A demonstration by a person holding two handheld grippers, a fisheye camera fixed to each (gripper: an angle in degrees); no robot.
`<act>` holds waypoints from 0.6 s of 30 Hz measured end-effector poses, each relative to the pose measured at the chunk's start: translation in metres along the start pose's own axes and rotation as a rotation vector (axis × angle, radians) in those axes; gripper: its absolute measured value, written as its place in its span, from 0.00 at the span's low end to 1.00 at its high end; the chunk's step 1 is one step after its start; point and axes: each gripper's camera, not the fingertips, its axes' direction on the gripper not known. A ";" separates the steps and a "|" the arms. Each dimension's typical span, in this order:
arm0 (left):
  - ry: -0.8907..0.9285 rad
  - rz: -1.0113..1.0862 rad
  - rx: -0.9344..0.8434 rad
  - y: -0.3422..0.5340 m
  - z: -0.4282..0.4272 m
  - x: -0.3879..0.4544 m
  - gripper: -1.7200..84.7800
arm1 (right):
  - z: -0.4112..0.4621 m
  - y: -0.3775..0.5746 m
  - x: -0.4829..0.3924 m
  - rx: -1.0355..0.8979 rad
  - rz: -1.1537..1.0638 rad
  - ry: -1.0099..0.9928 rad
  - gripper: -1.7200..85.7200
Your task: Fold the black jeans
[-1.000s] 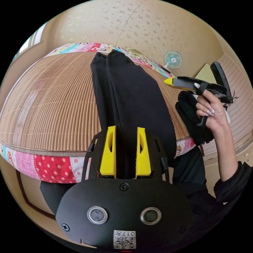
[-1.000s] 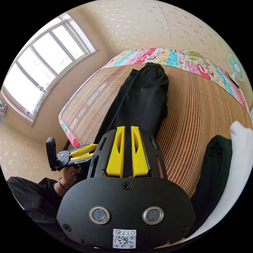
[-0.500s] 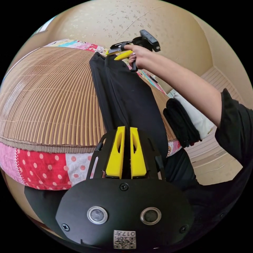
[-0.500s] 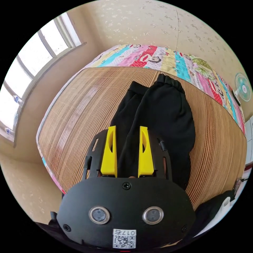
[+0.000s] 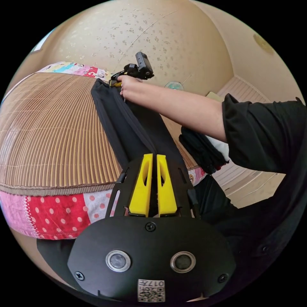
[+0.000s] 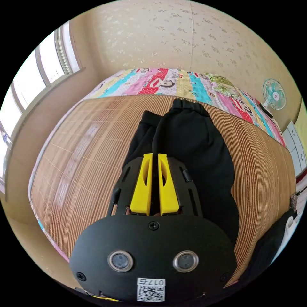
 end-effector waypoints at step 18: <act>0.071 -0.216 -0.144 -0.011 -0.020 -0.046 0.10 | -0.089 0.066 0.030 -0.051 -0.186 -0.239 0.04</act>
